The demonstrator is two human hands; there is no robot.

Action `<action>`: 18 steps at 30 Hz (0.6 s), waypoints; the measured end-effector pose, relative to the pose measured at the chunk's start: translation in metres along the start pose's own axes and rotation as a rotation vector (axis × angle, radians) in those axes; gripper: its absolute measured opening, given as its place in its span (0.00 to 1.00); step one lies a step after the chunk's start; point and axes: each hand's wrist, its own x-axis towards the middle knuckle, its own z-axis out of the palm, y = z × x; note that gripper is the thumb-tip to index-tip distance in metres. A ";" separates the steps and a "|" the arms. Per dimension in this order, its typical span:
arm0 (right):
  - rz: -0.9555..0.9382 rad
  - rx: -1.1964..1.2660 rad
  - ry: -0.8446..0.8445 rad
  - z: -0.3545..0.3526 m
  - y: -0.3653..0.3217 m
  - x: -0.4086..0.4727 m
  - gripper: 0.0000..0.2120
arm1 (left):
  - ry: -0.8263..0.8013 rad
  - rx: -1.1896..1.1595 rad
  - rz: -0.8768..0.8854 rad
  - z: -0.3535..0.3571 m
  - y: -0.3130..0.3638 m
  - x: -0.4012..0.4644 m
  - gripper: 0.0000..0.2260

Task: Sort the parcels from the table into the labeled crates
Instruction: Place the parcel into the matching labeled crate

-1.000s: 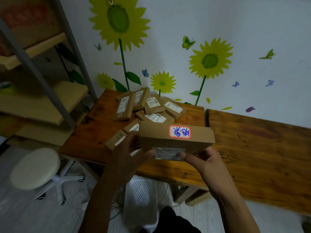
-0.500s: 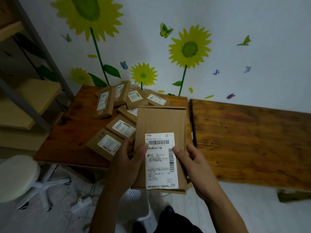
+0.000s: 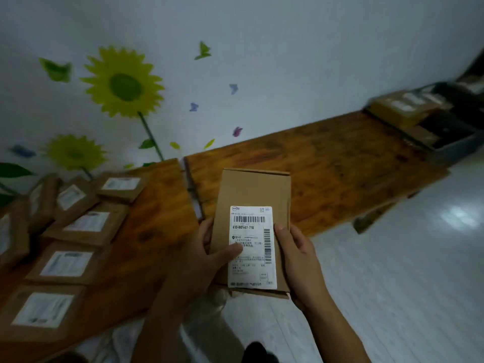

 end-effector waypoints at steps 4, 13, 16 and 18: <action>-0.025 0.040 0.187 -0.104 -0.013 0.023 0.12 | -0.047 0.084 0.109 0.115 0.033 0.040 0.17; -0.025 0.218 0.623 -0.293 -0.033 0.045 0.13 | -0.371 0.139 0.195 0.332 0.089 0.086 0.15; -0.038 0.266 0.716 -0.340 -0.040 0.063 0.12 | -0.480 0.114 0.225 0.390 0.108 0.105 0.17; -0.050 0.274 0.746 -0.374 -0.045 0.084 0.11 | -0.512 0.092 0.230 0.432 0.119 0.126 0.18</action>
